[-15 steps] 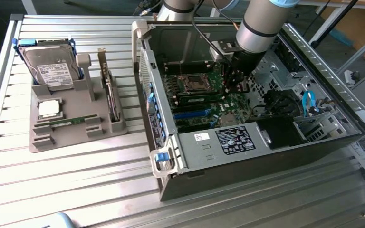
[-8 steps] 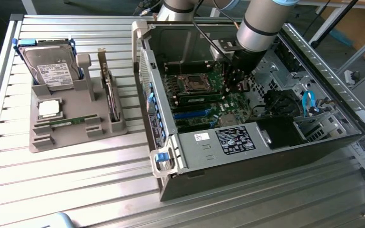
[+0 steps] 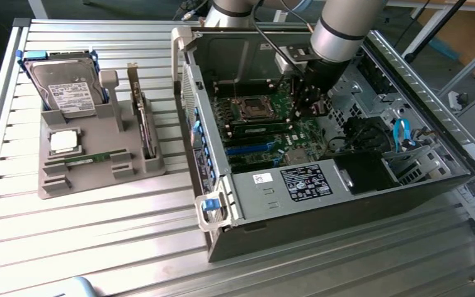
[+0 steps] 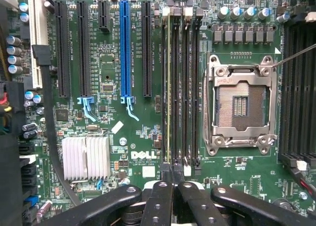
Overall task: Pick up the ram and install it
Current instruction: 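Press down the ram until it locks into place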
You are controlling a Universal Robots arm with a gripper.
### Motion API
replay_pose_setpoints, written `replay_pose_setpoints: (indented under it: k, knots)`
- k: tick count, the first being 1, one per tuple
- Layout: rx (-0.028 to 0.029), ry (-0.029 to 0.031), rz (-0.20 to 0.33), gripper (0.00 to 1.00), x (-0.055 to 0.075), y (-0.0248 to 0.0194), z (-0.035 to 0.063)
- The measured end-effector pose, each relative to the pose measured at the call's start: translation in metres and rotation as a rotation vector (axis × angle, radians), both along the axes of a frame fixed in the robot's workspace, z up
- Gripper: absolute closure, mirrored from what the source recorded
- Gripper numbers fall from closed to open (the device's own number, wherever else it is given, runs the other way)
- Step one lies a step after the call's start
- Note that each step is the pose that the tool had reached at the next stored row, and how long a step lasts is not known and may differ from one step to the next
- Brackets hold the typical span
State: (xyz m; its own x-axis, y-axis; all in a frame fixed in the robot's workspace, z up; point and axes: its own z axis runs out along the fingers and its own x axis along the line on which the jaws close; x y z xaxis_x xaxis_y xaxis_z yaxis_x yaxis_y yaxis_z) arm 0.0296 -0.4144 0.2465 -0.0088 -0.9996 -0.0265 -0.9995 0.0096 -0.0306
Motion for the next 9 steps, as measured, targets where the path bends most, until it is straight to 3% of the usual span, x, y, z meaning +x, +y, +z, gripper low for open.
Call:
replay_pose_setpoints:
  k: [9]
  knots:
    - [-0.0001,-0.0001,0.000,0.90,0.0001,0.0001,0.0087]
